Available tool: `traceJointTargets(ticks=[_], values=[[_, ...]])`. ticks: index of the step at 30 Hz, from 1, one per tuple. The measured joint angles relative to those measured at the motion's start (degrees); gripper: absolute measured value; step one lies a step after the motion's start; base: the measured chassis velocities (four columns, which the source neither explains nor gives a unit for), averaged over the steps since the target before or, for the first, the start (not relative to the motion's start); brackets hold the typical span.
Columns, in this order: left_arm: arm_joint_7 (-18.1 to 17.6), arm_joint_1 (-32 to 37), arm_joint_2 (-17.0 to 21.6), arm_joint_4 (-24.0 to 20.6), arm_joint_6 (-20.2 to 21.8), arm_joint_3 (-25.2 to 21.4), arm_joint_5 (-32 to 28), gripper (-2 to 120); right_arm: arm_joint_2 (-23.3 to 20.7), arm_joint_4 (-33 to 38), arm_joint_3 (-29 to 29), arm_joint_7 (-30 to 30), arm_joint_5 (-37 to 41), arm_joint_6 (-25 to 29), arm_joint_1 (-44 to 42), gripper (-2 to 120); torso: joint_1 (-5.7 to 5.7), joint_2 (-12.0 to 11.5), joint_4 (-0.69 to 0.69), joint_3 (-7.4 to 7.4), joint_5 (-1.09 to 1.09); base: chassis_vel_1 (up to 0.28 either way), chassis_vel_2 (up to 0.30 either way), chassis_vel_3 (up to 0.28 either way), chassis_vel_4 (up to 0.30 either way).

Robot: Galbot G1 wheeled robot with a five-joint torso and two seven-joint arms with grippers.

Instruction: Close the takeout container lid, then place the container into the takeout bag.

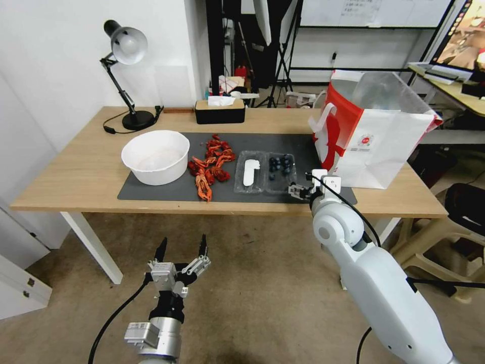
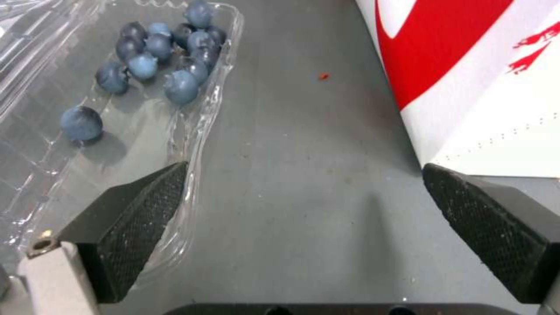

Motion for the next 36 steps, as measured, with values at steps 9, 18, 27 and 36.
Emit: traceJointTargets(ticks=[9,18,27,36], values=[[-0.11,0.05,-0.09,0.07,-0.13,0.09,0.0,100,0.02,0.58,0.57,-1.15,-0.44,0.02,-0.95,100,0.0,0.0,0.0,0.0,0.0,0.0,0.0,0.0,0.0],[-0.23,0.23,-0.21,-0.1,-0.31,0.05,0.19,100,0.08,1.23,1.24,-3.58,-1.19,0.07,-1.17,100,0.0,0.0,0.0,0.0,0.0,0.0,0.0,0.0,0.0],[-0.69,0.49,-0.62,-0.31,-0.66,0.05,0.67,100,-0.12,2.73,1.82,-6.21,-2.47,1.98,-2.03,100,0.0,0.0,0.0,0.0,-0.01,0.0,0.0,0.0,0.0],[-0.81,0.78,-0.79,-0.88,-1.18,0.08,0.74,100,-1.15,6.42,4.08,-13.66,-10.53,10.1,-6.72,100,0.0,0.0,0.0,0.01,0.0,0.0,0.0,0.0,0.0]])
